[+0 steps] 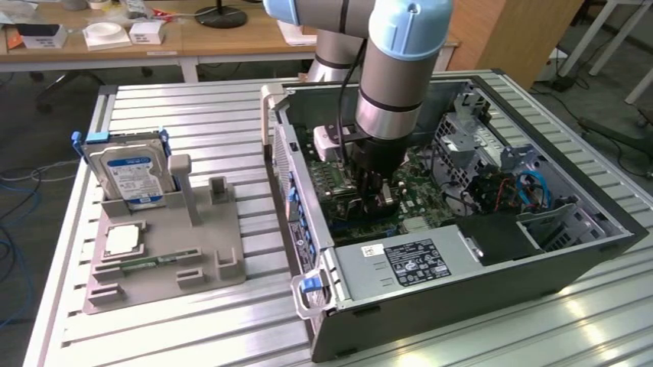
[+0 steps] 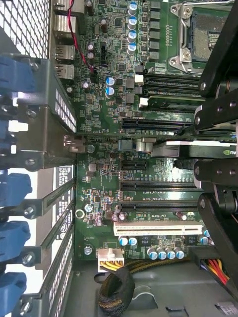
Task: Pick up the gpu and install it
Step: 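Insert the gpu into the slot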
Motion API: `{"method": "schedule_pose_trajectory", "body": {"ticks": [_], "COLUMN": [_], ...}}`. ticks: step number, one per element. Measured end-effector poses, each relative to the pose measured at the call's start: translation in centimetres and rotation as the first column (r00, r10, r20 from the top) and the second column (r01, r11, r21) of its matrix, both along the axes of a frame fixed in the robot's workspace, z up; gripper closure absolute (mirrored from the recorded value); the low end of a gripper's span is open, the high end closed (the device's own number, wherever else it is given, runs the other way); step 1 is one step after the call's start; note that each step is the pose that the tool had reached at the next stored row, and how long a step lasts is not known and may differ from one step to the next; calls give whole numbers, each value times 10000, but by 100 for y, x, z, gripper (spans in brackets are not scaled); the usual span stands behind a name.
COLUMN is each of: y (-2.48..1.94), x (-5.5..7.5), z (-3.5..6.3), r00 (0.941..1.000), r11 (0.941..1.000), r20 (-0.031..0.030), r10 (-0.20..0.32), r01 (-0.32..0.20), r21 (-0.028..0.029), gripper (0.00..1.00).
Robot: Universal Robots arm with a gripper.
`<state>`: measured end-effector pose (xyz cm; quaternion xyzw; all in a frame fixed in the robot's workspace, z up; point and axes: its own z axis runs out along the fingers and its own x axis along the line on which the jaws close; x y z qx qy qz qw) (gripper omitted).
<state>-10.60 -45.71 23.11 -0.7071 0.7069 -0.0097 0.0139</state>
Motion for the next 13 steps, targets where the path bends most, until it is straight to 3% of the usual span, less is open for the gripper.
{"method": "schedule_pose_trajectory", "body": {"ticks": [7, 8, 9, 13], "y": [2, 1, 0, 0], "x": [-2, -1, 0, 0], "z": [0, 7, 12, 91], "r00": [10000, 10000, 10000, 10000], "r11": [10000, 10000, 10000, 10000], "r20": [6, 1, 1, 4], "r10": [-5, -3, -1, -1], "r01": [5, 3, 1, 1], "r21": [13, 2, 3, 2], "gripper": [73, 66, 66, 66]}}
